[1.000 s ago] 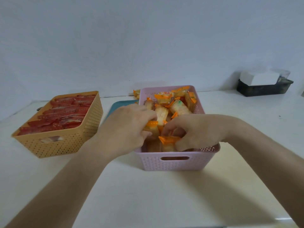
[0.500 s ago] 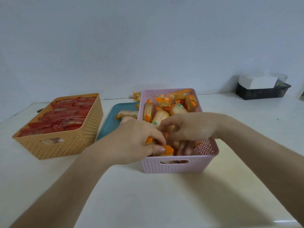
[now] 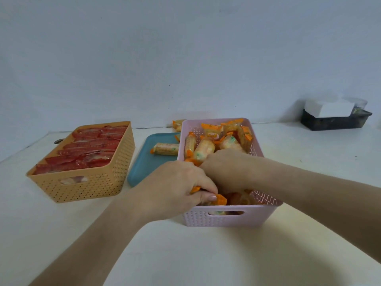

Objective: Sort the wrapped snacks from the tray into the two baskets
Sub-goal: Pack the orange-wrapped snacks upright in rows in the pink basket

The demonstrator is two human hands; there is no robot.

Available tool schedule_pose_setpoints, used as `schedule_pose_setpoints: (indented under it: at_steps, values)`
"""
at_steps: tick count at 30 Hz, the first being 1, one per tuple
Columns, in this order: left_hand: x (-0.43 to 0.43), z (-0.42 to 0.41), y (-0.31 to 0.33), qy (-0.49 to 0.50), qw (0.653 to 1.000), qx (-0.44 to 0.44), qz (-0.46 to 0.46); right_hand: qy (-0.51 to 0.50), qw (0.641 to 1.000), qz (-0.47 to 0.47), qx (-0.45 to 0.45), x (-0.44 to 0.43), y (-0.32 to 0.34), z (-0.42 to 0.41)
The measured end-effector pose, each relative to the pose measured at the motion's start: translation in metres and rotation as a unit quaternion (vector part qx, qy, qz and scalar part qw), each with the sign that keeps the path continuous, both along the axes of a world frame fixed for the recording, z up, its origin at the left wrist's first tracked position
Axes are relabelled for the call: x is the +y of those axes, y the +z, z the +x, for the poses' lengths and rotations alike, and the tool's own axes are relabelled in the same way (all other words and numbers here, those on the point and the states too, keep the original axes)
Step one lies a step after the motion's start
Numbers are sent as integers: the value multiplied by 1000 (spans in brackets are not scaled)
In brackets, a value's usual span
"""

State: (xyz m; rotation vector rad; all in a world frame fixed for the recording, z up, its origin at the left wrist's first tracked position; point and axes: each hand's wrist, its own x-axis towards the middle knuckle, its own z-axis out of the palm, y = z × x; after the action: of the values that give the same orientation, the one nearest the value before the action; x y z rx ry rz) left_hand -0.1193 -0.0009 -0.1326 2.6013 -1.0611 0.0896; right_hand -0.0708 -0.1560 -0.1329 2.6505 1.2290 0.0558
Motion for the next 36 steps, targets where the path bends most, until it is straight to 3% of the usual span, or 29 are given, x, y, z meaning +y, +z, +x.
schedule_pose_setpoints:
  at_steps: [6, 12, 17, 20, 24, 29, 34, 36]
  values:
    - [-1, 1, 0, 10, 1000, -5, 6, -63, 988, 106, 98, -27, 36, 10]
    - [-7, 2, 3, 14, 998, -25, 53, -89, 940, 251, 213, -64, 72, -10]
    - [-13, 3, 7, 33, 993, 38, 111, -90, 968, 105, 209, -66, 66, -31]
    - [-17, 4, 10, 27, 988, 86, 123, -81, 959, 37, 268, -62, 64, -38]
    - [-15, 9, 12, 13, 988, 123, 98, -81, 946, 18, 314, -62, 70, -39]
    - [-18, 11, 17, -15, 984, 118, 136, -99, 969, -44, 223, -57, 64, -45]
    - [-26, 19, 32, 37, 954, 274, 113, -123, 983, -66, 115, -57, 55, -51]
    - [-33, 33, 36, 38, 955, 264, 130, -118, 984, -59, 115, -58, 57, -52]
